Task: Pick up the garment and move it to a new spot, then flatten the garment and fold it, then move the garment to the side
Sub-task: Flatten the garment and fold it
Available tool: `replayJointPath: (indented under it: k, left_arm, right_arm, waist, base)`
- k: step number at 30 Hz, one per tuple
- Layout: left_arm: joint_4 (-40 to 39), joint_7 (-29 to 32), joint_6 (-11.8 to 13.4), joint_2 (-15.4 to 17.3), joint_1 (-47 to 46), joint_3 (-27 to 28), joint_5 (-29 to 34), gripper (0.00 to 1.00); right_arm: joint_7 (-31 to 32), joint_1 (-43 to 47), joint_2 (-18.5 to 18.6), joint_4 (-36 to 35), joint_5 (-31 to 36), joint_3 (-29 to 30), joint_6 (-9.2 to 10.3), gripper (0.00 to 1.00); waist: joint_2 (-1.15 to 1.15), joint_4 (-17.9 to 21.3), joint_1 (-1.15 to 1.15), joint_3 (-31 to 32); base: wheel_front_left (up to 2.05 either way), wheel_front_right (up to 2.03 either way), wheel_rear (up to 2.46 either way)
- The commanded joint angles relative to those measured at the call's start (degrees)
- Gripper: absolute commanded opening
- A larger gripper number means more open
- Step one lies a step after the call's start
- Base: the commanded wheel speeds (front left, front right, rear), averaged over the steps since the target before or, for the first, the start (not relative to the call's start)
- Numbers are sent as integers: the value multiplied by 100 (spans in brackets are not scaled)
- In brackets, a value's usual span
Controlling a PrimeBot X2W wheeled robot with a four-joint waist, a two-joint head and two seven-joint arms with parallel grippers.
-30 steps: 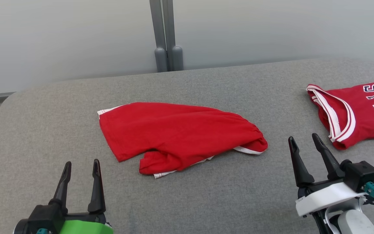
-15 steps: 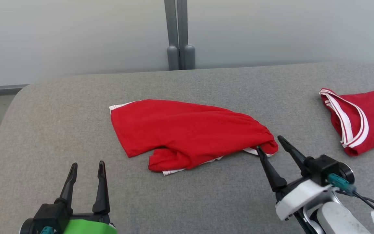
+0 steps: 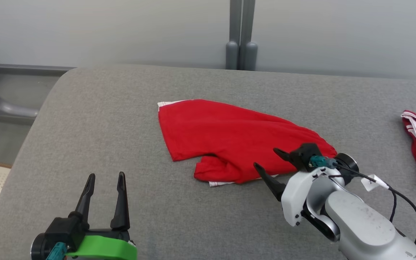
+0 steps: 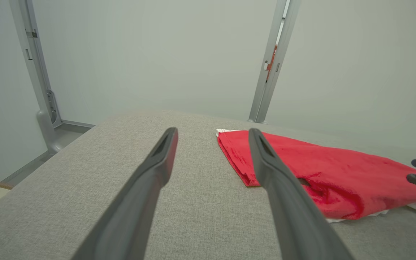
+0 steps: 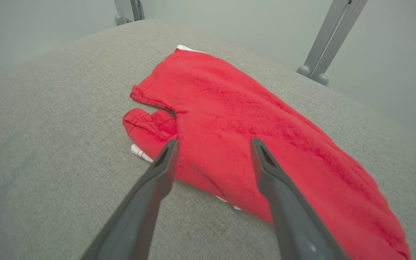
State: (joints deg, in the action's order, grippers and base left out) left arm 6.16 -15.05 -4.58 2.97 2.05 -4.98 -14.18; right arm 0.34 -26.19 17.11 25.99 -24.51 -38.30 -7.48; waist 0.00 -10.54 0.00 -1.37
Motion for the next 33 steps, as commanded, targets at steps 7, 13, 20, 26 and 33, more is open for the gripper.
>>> replayJointPath:
  k: [7, 13, 20, 26, 33]
  left_arm:
    - [34, -15, 70, -7, -263, -156, -242, 100]
    - [55, -14, 146, -7, -275, -231, -308, 100]
    - [40, -15, 171, -7, -217, -242, -343, 100]
    - [-32, -14, 196, -7, -283, -311, -414, 100]
    - [-104, -14, 221, -8, -550, -586, -620, 100]
  right_arm:
    - [610, -720, -253, 940, -302, -364, -2, 100]
    - [1090, -987, -430, 1553, -445, -345, -3, 100]
    - [1021, -1153, -517, 2038, -252, -72, -3, 0]
    - [442, -1478, -512, 2208, 105, 525, -3, 0]
    - [366, -2169, -183, 2276, 294, 911, -3, 0]
  waist:
    - [0, -807, 0, -404]
    - [0, -1068, 0, -419]
    - [0, -1187, 0, -407]
    - [0, -1286, 0, -608]
    - [0, -1568, 0, -1256]
  base:
    - [0, 0, 0]
    - [0, 0, 0]
    - [0, 0, 0]
    - [0, 0, 0]
    - [0, 0, 0]
